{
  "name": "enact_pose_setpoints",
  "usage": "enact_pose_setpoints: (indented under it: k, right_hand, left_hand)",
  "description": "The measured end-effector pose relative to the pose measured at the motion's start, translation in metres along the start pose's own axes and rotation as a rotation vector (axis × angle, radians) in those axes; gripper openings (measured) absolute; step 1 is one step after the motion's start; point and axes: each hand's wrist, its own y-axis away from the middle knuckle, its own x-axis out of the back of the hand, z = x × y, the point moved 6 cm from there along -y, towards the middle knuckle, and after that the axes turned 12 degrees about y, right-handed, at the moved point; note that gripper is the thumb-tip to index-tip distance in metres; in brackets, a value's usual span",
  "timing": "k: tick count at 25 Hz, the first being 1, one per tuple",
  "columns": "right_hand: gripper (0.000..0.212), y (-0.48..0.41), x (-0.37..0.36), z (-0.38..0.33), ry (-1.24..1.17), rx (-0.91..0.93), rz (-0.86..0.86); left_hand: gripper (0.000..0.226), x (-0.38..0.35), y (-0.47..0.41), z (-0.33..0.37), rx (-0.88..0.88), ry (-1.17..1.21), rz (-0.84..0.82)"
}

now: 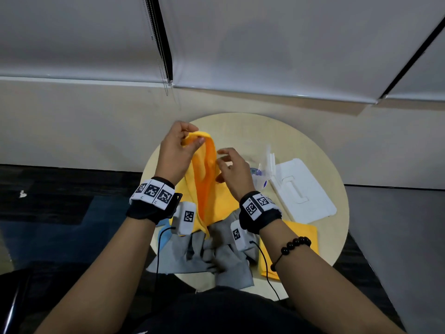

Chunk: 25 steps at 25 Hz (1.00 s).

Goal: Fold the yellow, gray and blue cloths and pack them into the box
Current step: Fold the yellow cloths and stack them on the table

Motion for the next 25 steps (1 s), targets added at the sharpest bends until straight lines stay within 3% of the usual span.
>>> enact_pose_setpoints:
  k: [2, 6, 11, 15, 20, 25]
  right_hand:
    - [0.012, 0.003, 0.009, -0.006, -0.089, -0.016, 0.054]
    - [0.028, 0.015, 0.014, -0.028, -0.282, 0.061, 0.074]
    - [0.023, 0.021, 0.017, -0.041, 0.124, 0.178, 0.226]
    - [0.017, 0.023, 0.028, -0.025, 0.173, 0.136, 0.303]
    - [0.023, 0.036, 0.018, 0.016, 0.231, 0.015, 0.139]
    - [0.019, 0.054, 0.015, 0.059, 0.127, -0.108, 0.044]
  left_hand:
    - [0.014, 0.000, -0.003, 0.022, -0.047, 0.082, 0.033]
    - [0.011, -0.006, -0.004, 0.047, -0.123, 0.023, 0.011]
    - [0.008, -0.016, 0.000, 0.069, -0.176, -0.033, -0.079]
    - [0.005, -0.028, 0.006, 0.092, -0.230, -0.058, -0.152]
    - [0.002, -0.015, 0.003, 0.141, -0.353, 0.072, 0.099]
    - [0.003, 0.012, -0.007, 0.155, -0.388, 0.166, 0.330]
